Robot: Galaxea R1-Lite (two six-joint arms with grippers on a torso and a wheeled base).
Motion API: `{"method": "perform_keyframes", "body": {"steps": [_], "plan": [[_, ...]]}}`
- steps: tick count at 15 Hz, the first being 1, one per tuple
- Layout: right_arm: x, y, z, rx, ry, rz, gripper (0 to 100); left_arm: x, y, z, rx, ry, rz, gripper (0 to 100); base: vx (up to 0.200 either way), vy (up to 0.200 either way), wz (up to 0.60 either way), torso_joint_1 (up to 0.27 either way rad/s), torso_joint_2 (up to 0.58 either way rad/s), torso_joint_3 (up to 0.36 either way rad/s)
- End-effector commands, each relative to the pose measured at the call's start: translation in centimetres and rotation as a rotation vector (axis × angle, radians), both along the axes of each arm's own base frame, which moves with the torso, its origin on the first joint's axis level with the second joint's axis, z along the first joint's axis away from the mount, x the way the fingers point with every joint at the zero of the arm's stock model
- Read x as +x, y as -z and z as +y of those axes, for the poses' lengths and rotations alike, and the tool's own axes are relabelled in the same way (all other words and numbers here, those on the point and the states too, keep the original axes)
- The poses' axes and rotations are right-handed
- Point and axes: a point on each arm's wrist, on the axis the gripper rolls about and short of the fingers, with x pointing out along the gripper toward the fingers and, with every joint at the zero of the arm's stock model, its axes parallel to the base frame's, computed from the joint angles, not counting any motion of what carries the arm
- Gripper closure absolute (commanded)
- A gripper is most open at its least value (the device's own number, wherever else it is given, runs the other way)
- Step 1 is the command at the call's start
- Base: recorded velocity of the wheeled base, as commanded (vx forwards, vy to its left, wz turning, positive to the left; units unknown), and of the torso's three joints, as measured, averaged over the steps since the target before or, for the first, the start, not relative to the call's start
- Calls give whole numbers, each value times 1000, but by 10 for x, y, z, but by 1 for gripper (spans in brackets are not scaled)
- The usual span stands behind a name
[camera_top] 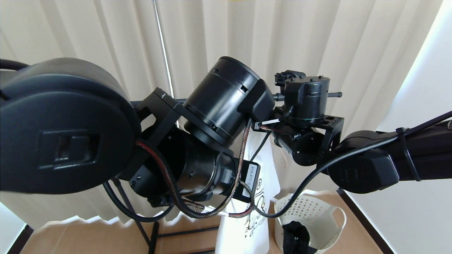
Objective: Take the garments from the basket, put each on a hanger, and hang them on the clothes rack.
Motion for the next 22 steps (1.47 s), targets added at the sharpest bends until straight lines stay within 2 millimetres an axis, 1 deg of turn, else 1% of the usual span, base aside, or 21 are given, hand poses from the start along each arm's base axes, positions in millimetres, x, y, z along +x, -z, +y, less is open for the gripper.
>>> {"method": "perform_keyframes", "body": {"steps": [1, 2, 3, 4, 5, 6, 8, 10, 11, 12, 14, 16, 19, 22], "plan": [[0, -1, -4, -3, 9, 1, 100, 13, 0, 9, 4, -47, -2, 100, 0, 0, 0, 0, 0, 0], [-5, -3, -10, -13, 11, 6, 100, 25, -1, 20, 14, -86, -11, 100, 0, 0, 0, 0, 0, 0], [-11, -4, -16, -29, 7, 11, 100, 32, -1, 26, 20, -119, -20, 100, 0, 0, 0, 0, 0, 0], [-15, -5, -19, -41, 2, 11, 100, 36, -1, 30, 25, -139, -23, 100, 0, 0, 0, 0, 0, 0], [-15, -5, -19, -41, 2, 11, 100, 36, -1, 30, 25, -139, -23, 100, 0, 0, 0, 0, 0, 0], [-32, -13, -33, -96, -13, 4, 100, 56, 4, 36, 41, -197, -25, 100, 0, 0, 0, 0, 0, 0], [-36, -13, -37, -164, -17, 6, 100, 72, 9, 36, 64, -248, -41, 100, 0, 0, 0, 0, 0, 0], [-42, -10, -42, -212, -19, 14, 100, 78, 9, 36, 64, -263, -51, 100, 0, 0, 0, 0, 0, 0], [-50, -12, -49, -274, -30, 7, 100, 81, 4, 34, 50, -265, -65, 100, 0, 0, 0, 0, 0, 0], [-53, -13, -51, -285, -25, 5, 100, 81, 3, 33, 49, -268, -73, 100, 0, 0, 0, 0, 0, 0], [-55, -17, -54, -303, 19, -3, 100, 81, 4, 33, 63, -284, -82, 100, 0, 0, 0, 0, 0, 0], [-57, -19, -56, -307, 25, -10, 100, 81, 3, 34, 65, -291, -89, 100, 0, 0, 0, 0, 0, 0], [-62, -15, -59, -320, 22, 0, 100, 76, -2, 34, 72, -303, -115, 100, 0, 0, 0, 0, 0, 0], [-63, -8, -57, -334, 12, 13, 100, 72, -3, 32, 70, -290, -118, 100, 0, 0, 0, 0, 0, 0]]}}
